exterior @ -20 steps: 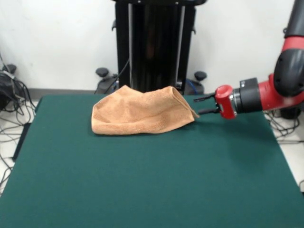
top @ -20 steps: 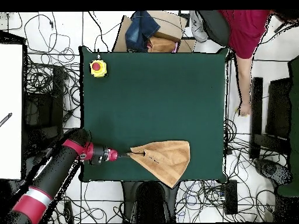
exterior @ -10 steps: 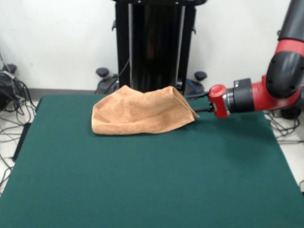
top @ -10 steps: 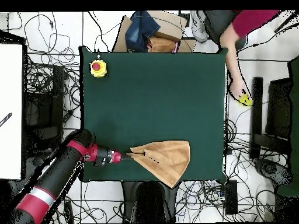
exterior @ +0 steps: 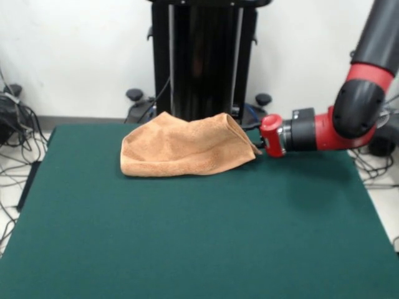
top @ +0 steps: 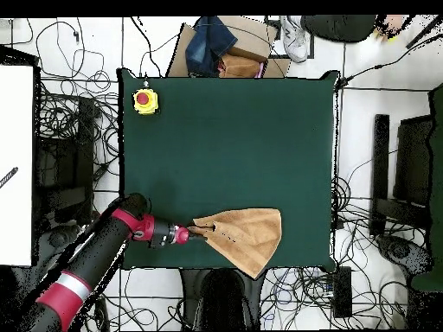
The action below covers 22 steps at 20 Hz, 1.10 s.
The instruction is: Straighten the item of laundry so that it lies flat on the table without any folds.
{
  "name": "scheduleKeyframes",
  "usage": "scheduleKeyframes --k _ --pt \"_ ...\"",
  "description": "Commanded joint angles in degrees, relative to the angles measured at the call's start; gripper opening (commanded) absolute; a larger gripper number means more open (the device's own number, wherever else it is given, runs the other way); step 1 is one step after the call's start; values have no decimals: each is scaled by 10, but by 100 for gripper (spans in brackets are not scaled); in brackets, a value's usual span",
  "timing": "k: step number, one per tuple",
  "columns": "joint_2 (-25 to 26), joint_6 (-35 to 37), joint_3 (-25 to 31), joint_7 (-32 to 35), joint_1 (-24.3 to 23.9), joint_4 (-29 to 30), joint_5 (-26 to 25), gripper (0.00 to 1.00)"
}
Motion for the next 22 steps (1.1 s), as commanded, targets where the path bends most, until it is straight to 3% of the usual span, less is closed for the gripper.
scheduleKeyframes --k 1,11,17,22 --pt "24 -47 14 190 -18 -55 18 100" --pt "-20 11 18 164 -9 -48 21 100" --pt "-92 71 27 114 -3 -25 10 100" --pt "-103 94 21 106 -14 -45 1 100"
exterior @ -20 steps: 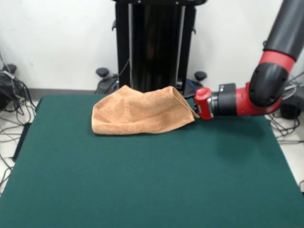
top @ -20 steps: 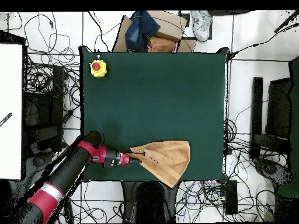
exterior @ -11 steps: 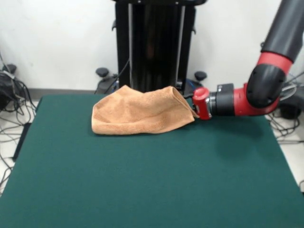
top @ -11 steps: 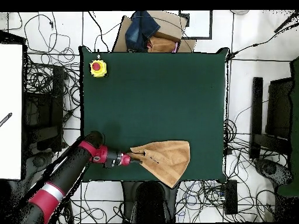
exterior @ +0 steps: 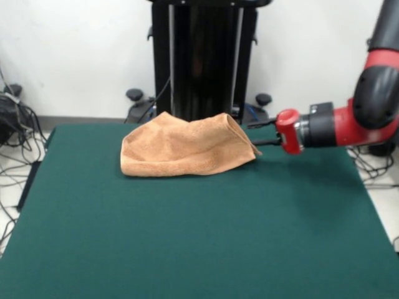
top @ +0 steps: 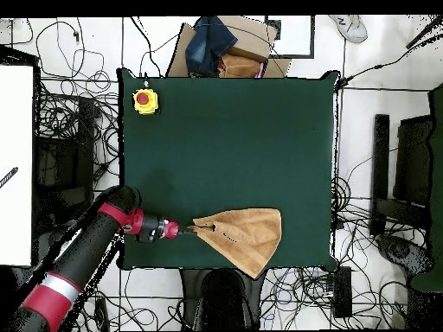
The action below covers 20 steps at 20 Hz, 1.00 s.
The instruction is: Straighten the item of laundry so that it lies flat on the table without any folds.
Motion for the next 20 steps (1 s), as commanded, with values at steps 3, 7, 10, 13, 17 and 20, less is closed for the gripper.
scheduleKeyframes --k 3,7,10,13,17,20 --pt "-36 59 14 106 -23 -62 -9 100" --pt "-39 61 9 98 -32 -70 -19 100" --pt "-39 66 6 98 -35 -77 -25 100" --pt "-23 49 7 111 -42 -90 -26 100" --pt "7 50 -6 135 -55 -120 -29 100" --pt "18 44 -8 145 -58 -127 -29 100"
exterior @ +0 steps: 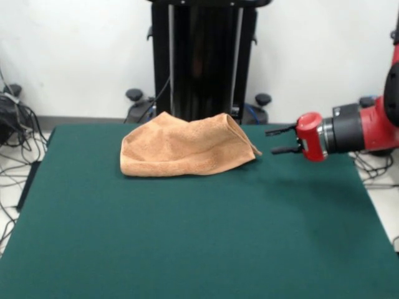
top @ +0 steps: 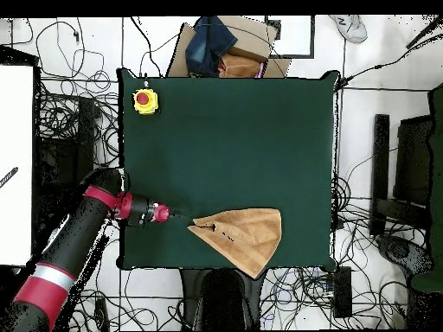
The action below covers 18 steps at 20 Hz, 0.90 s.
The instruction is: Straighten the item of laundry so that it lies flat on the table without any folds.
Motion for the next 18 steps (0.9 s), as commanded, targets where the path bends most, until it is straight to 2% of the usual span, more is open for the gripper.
scheduleKeyframes --k 1,18 --pt "42 15 14 146 -18 -56 -8 100" --pt "63 -29 7 166 -16 -42 -14 100"
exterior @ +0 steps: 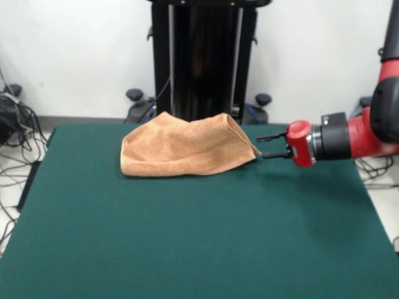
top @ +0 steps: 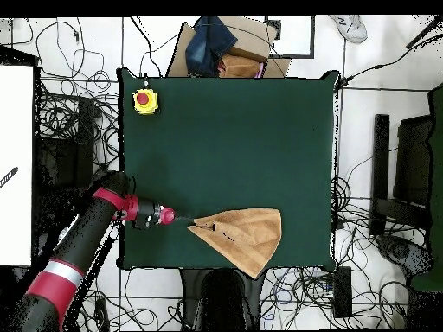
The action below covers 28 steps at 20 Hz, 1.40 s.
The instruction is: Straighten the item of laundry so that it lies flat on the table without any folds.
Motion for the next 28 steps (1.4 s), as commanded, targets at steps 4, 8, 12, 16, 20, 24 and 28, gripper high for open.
scheduleKeyframes --k 4,8,12,16,20,24,28 --pt "22 -24 4 162 -17 -17 -19 100" --pt "13 -35 9 157 -20 -5 -23 100" --pt "14 -39 8 162 -24 -5 -25 100" --pt "18 -41 4 169 -25 -8 -25 100" --pt "26 -41 -2 175 -30 -18 -24 100" --pt "35 -44 -7 185 -34 -25 -22 100" --pt "47 -44 -11 197 -37 -35 -16 100"
